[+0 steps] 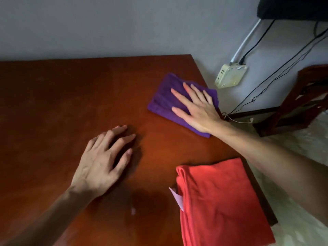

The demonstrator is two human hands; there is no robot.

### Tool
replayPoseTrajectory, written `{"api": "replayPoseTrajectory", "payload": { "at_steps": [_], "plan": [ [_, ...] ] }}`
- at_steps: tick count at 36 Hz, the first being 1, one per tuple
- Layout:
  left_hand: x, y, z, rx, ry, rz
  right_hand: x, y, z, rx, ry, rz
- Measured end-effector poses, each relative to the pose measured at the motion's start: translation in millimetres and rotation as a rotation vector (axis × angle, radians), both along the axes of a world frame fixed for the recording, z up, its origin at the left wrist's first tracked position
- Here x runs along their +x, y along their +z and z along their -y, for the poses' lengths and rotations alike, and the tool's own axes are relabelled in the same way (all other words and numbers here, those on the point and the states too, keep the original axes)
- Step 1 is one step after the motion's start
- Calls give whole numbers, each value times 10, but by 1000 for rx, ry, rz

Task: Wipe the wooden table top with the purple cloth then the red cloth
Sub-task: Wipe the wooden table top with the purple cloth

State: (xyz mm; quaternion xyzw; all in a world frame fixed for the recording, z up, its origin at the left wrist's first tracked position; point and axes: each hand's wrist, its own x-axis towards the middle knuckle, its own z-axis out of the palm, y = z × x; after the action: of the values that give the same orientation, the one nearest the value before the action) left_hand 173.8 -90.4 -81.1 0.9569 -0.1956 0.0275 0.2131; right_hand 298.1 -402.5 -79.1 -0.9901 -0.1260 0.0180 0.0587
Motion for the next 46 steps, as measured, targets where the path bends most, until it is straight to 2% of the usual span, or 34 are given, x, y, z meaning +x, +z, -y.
{"api": "replayPoseTrajectory", "payload": {
  "at_steps": [4,8,15,18,21,26,32,39,46],
  "plan": [
    [-64,54,-17,-27,162,44,-596,-50,93,-31,93,42],
    [-155,113,-194,9,189,69,-719,-48,90,-66,219,83],
    [-234,70,-791,97,221,-88,-22,81,-292,-75,607,-45],
    [-252,7,-841,121,197,-121,505,142,-616,-104,687,-58],
    [-232,-18,-844,135,191,-119,951,176,-970,-88,596,-67],
    [-217,-34,-840,142,163,-92,1468,190,-1410,-24,330,-58],
    [-183,-55,-875,143,168,-54,1493,165,-1603,19,192,-62],
    [-176,-95,-886,10,207,-30,782,64,-1756,31,5,-30],
    [-242,-44,-902,-270,427,125,-584,-63,-1802,46,50,58]
  ]
}}
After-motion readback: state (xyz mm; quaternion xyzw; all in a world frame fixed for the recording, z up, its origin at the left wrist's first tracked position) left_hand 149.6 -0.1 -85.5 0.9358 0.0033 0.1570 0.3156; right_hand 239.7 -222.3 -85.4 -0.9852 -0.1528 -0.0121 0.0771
